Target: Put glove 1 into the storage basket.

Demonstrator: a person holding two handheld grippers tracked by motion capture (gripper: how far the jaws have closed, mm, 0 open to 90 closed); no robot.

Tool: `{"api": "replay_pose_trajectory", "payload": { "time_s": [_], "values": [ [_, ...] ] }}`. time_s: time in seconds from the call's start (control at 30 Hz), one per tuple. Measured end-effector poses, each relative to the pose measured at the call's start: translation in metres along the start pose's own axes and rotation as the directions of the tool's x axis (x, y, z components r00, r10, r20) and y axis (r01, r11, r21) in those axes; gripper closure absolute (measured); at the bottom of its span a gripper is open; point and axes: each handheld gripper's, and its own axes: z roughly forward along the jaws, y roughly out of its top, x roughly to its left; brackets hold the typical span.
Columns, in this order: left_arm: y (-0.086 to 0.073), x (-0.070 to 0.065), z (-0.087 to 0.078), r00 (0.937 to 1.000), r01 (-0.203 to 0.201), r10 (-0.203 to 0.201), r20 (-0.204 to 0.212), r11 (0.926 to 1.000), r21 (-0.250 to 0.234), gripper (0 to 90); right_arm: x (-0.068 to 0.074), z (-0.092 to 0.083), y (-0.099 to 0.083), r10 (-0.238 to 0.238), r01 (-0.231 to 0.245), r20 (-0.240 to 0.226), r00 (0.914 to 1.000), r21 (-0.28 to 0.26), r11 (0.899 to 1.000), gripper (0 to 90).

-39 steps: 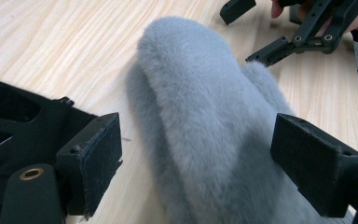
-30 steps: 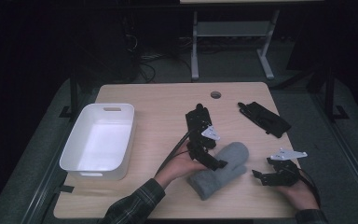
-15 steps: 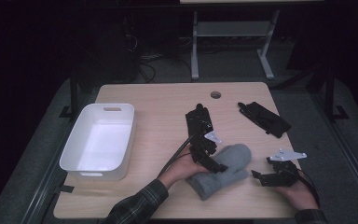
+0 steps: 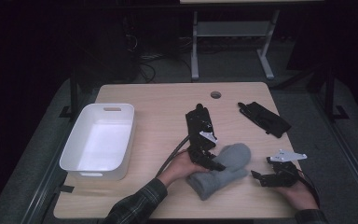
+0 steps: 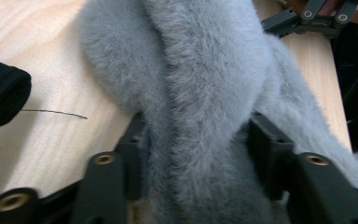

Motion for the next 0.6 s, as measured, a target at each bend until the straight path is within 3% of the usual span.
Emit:
{"api": "replay_pose_trajectory", "payload": {
  "time_s": [0.17,0.23,0.33,0.6],
  "values": [
    [0.003,-0.008,-0.002,0.9981,-0.05,0.051,-0.035,0.9984,0.025,70.3,0.0,0.0,0.0,0.0,0.0,0.0,1.0,0.0,1.0,14.1],
    [0.004,-0.011,-0.003,0.9981,-0.043,0.044,-0.042,0.9986,0.031,73.1,0.0,0.0,0.0,0.0,0.0,-0.001,1.0,0.001,1.0,14.1],
    [0.005,-0.012,-0.007,0.9988,-0.03,0.031,-0.037,0.9994,0.018,74.9,0.0,0.0,0.0,0.0,0.0,-0.001,1.0,0.001,1.0,14.0],
    [0.008,-0.019,-0.021,0.9977,-0.046,0.046,-0.051,0.9989,-0.005,75.4,0.0,0.0,0.0,0.001,-0.001,-0.001,1.0,0.001,1.0,14.0]
  ]
}}
